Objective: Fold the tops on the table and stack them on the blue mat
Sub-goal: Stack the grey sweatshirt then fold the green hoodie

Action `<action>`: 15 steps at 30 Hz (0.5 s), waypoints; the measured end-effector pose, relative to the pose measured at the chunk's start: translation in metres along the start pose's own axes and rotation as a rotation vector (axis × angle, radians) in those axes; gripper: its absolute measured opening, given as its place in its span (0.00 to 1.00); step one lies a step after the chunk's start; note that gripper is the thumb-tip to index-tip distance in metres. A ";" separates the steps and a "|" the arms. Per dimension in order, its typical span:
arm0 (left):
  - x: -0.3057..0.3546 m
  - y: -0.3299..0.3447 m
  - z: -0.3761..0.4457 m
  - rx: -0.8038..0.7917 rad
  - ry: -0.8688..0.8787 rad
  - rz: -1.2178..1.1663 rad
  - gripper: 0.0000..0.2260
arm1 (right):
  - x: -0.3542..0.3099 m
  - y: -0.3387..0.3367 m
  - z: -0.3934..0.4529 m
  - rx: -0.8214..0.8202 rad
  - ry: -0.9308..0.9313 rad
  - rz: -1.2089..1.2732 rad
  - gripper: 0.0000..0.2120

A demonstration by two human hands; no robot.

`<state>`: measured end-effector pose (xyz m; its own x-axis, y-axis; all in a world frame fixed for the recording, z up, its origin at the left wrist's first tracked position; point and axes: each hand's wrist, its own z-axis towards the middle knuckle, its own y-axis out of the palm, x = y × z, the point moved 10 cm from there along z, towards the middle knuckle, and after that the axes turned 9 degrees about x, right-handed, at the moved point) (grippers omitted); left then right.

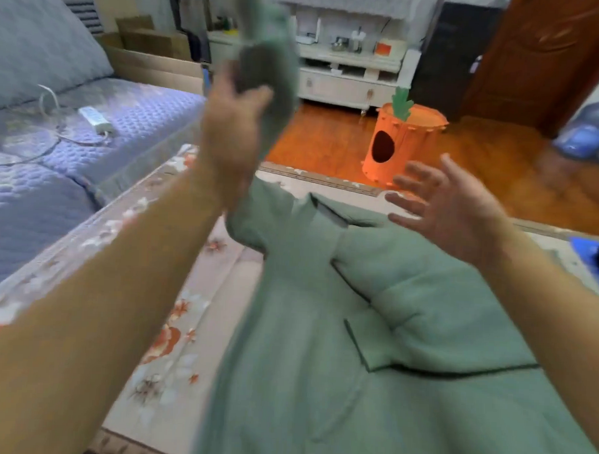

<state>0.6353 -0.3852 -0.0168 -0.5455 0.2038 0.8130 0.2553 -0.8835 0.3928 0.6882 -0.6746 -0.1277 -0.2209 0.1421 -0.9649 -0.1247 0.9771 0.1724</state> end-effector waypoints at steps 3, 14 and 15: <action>-0.028 0.112 -0.110 -0.526 0.149 0.468 0.17 | -0.007 -0.071 -0.049 0.015 0.065 0.181 0.30; -0.188 -0.059 -0.131 -0.455 0.002 1.696 0.32 | 0.113 -0.182 -0.106 0.331 0.323 -0.736 0.09; -0.189 -0.055 -0.125 -0.469 0.003 1.726 0.31 | 0.104 -0.176 -0.103 0.321 0.296 -0.900 0.08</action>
<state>0.6242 -0.4278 -0.2461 0.0655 -0.9895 0.1289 0.2565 -0.1082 -0.9605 0.5871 -0.8479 -0.2379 -0.4099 -0.6744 -0.6141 -0.1067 0.7041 -0.7021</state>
